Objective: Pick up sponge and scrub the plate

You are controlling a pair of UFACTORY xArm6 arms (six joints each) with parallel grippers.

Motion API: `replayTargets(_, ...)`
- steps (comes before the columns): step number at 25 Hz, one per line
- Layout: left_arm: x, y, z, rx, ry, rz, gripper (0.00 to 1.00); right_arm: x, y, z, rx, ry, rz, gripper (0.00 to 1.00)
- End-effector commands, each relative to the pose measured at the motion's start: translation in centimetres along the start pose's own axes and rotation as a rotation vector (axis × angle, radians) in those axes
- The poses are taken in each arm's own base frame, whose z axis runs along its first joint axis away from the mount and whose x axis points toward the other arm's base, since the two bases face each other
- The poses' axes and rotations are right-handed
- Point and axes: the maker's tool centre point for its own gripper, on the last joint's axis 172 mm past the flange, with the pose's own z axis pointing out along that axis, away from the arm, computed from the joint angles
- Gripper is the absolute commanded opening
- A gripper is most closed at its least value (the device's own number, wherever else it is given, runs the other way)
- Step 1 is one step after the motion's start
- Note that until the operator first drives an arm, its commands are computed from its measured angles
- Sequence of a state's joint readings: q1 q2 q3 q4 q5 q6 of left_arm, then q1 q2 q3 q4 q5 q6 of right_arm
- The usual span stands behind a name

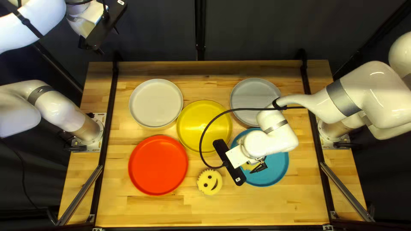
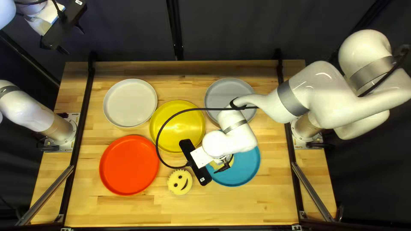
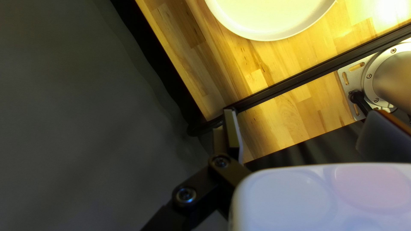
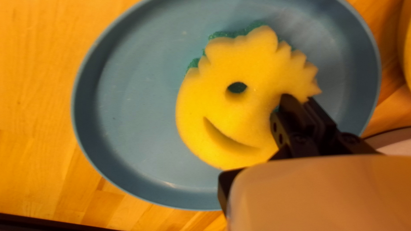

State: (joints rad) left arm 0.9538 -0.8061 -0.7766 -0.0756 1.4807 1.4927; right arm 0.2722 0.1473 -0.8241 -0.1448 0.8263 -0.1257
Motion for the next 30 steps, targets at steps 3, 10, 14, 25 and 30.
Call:
replayTargets(3, 0.0, 0.0, 0.0, 0.0, 0.0, 0.0, 1.0, -1.3, 2.6, 0.7, 0.03, -0.039, 0.039, 0.0)
replayTargets(10, 0.0, 0.0, 0.0, 0.0, 0.0, 0.0, 1.0, -1.9, 2.8, 0.6, 0.044, -0.062, 0.064, 0.0)
replayTargets(14, 0.0, 0.0, 0.0, 0.0, 0.0, 0.0, 1.0, -1.3, 1.4, 0.3, 0.04, -0.054, 0.058, 0.0)
replayTargets(25, 0.0, 0.0, 0.0, 0.0, 0.0, 0.0, 1.0, 0.3, -4.5, -1.1, -0.008, -0.005, -0.003, 0.0)
replayTargets(30, 0.0, 0.0, 0.0, 0.0, 0.0, 0.0, 1.0, 0.0, -4.1, -1.0, -0.011, 0.007, -0.007, 0.0)
